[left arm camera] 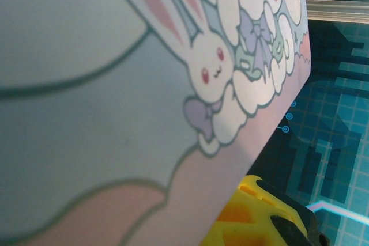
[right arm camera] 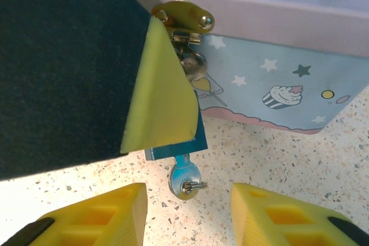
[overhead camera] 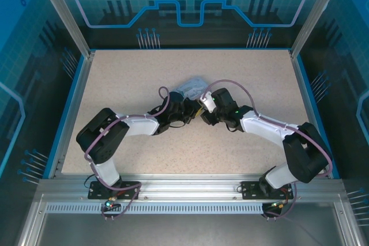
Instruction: Unlock a padlock with a key
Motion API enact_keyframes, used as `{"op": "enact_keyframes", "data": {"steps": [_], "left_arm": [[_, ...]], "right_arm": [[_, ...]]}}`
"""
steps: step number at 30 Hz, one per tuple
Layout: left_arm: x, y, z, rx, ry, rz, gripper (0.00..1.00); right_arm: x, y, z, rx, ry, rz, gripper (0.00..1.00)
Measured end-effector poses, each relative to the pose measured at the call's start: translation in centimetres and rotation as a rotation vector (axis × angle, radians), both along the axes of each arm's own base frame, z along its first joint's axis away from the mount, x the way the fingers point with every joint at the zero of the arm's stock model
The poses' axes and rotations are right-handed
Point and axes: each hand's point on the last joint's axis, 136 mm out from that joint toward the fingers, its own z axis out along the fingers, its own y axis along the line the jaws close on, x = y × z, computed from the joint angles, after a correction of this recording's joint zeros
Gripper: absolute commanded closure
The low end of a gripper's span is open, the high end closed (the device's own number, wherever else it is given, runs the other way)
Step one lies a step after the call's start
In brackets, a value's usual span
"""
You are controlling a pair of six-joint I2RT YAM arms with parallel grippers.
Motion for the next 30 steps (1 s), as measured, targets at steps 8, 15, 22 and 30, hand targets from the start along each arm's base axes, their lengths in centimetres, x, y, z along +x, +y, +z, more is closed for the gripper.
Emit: {"op": "enact_keyframes", "data": {"steps": [8, 15, 22, 30], "left_arm": [[0.0, 0.0, 0.0, 0.001, 0.004, -0.004, 1.00], [0.1, 0.0, 0.1, 0.000, 0.003, -0.005, 1.00], [0.0, 0.1, 0.0, -0.001, 0.010, -0.012, 1.00], [-0.1, -0.2, 1.2, -0.029, -0.011, -0.030, 1.00]], "right_arm": [[0.3, 0.5, -0.5, -0.006, 0.016, 0.005, 0.75], [0.6, 1.0, 0.2, 0.028, 0.020, -0.005, 0.97], [0.1, 1.1, 0.4, 0.114, 0.109, 0.005, 1.00], [-0.3, 0.9, 1.8, 0.378, 0.284, 0.029, 1.00]]}}
